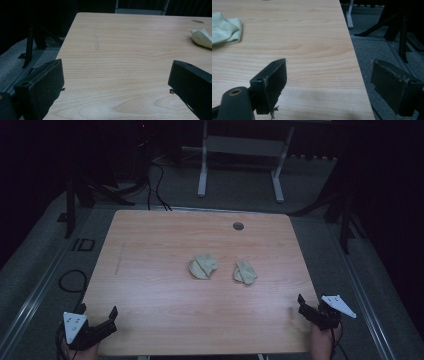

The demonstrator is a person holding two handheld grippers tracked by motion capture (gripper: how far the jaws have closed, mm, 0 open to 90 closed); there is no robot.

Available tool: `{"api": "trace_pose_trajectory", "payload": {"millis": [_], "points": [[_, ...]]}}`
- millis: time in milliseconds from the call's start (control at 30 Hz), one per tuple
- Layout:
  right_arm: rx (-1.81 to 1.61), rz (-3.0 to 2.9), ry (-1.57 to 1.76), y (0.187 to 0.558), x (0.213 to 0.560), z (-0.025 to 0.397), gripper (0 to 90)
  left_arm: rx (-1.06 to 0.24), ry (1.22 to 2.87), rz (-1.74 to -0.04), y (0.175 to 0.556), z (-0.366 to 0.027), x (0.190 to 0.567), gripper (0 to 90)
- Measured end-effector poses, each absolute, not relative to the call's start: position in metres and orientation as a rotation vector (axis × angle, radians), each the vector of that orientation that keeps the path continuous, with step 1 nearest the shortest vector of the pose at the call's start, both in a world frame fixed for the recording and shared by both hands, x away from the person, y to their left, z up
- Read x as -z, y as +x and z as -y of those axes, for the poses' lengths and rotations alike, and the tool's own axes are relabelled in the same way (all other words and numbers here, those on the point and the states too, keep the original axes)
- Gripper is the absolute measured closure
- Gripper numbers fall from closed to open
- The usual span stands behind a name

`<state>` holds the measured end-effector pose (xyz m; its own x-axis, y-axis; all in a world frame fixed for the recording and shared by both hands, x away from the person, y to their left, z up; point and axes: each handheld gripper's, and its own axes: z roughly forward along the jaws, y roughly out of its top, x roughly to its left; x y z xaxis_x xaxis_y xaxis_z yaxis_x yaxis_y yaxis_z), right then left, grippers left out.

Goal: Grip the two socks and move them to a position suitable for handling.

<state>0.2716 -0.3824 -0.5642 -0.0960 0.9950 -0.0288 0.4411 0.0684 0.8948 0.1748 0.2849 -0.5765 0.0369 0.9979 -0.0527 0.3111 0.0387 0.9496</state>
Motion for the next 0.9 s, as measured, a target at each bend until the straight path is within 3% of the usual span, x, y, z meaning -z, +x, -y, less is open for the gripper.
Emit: {"api": "trace_pose_trajectory", "payload": {"millis": [900], "points": [[-1.093, -2.036, 1.397, 0.289, 0.551, 0.36, 13.5, -0.981, 1.415, -1.406, 0.173, -0.284, 0.573, 0.5]]}}
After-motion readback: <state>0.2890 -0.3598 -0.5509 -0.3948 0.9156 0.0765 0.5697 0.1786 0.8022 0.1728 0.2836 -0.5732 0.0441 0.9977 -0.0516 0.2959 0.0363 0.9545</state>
